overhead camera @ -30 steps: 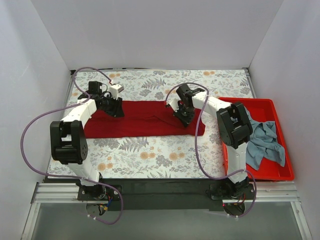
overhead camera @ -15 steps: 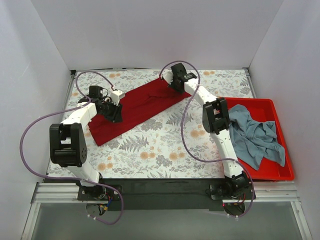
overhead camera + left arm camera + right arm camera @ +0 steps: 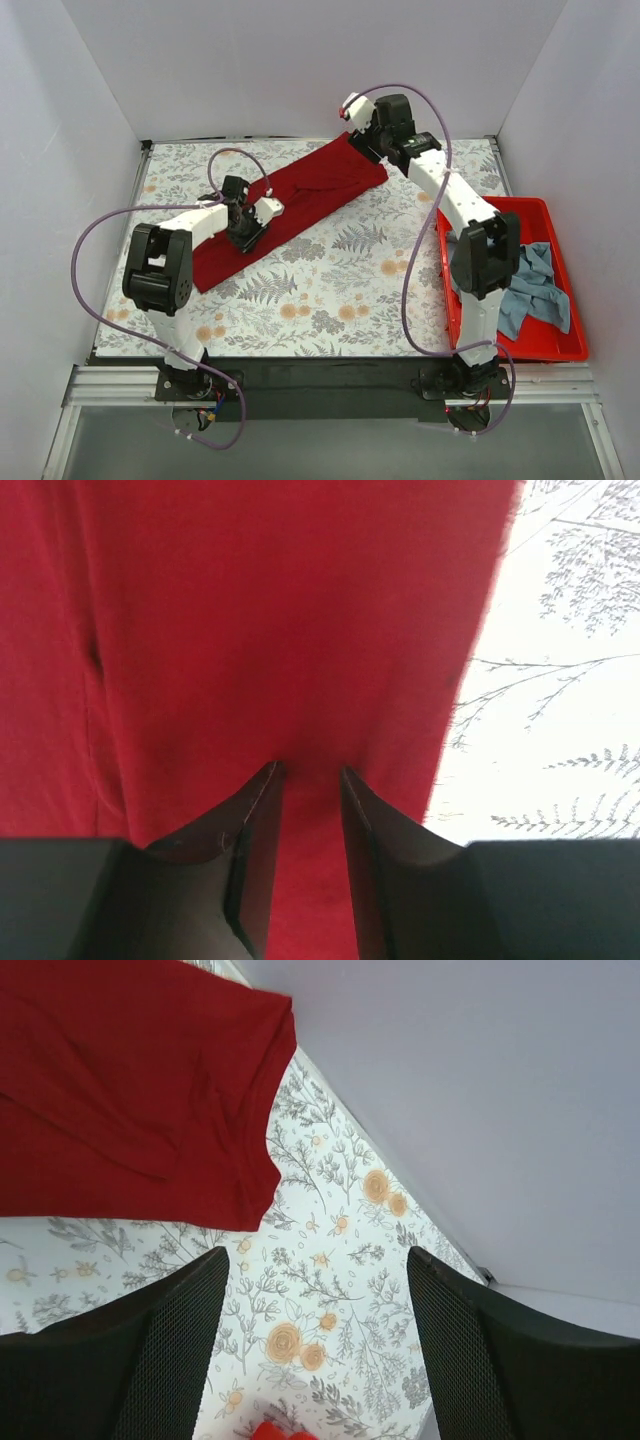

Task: Fold and stack the t-shirts
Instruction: Fold the tshirt

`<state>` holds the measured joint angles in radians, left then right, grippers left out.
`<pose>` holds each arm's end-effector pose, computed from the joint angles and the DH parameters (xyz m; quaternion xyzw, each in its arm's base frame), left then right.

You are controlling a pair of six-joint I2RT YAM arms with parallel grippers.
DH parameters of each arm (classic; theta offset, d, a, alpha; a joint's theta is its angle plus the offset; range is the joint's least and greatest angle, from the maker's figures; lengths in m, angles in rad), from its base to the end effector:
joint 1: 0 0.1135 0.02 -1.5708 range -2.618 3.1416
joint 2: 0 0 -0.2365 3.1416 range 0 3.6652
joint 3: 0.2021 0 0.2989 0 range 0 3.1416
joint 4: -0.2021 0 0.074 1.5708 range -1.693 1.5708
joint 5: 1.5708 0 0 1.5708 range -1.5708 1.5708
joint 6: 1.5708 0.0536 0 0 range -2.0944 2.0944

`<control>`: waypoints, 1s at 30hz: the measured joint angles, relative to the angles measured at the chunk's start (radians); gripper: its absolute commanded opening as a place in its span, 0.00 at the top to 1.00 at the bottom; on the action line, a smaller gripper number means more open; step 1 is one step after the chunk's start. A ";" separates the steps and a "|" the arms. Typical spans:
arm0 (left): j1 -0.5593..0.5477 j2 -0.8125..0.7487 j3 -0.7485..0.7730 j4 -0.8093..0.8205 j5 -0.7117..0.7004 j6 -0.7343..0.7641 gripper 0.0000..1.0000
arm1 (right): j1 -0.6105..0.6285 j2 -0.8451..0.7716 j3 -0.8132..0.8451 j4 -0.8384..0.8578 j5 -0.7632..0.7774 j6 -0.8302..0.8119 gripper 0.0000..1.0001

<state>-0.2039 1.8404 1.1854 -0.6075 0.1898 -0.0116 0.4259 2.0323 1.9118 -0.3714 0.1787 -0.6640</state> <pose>0.3801 -0.0889 0.0900 0.1089 0.9778 -0.1095 0.1419 0.4911 0.2123 0.2898 -0.4038 0.7545 -0.1368 0.4989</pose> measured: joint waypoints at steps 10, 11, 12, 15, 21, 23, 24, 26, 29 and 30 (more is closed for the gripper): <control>-0.290 -0.097 -0.119 -0.033 -0.080 -0.069 0.76 | -0.036 -0.218 -0.157 -0.122 -0.121 0.134 0.21; -0.349 -0.095 -0.113 -0.046 -0.081 -0.090 0.76 | -0.042 -0.222 -0.183 -0.136 -0.129 0.142 0.21; -0.410 -0.088 -0.101 -0.061 -0.072 -0.111 0.76 | -0.047 -0.225 -0.210 -0.148 -0.137 0.149 0.21; -0.582 -0.019 -0.004 -0.124 -0.022 -0.185 0.76 | -0.061 -0.226 -0.279 -0.190 -0.171 0.168 0.22; -0.664 0.142 0.306 -0.198 0.172 -0.292 0.76 | -0.068 -0.226 -0.311 -0.259 -0.230 0.198 0.32; -0.616 0.113 0.329 -0.194 0.240 -0.307 0.76 | -0.068 -0.215 -0.302 -0.279 -0.259 0.212 0.38; -0.584 0.087 0.329 -0.192 0.271 -0.312 0.76 | -0.068 -0.206 -0.294 -0.286 -0.272 0.218 0.45; -0.515 0.023 0.317 -0.189 0.323 -0.321 0.76 | -0.065 -0.171 -0.270 -0.294 -0.309 0.233 0.52; -0.384 -0.108 0.251 -0.163 0.396 -0.333 0.78 | -0.051 -0.107 -0.239 -0.306 -0.347 0.255 0.65; -0.341 -0.146 0.229 -0.162 0.409 -0.338 0.79 | -0.040 -0.085 -0.230 -0.308 -0.353 0.262 0.72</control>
<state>-0.5446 1.6939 1.4143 -0.7692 0.5991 -0.3492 0.3855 1.9476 1.6821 -0.6796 -0.1741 -0.4023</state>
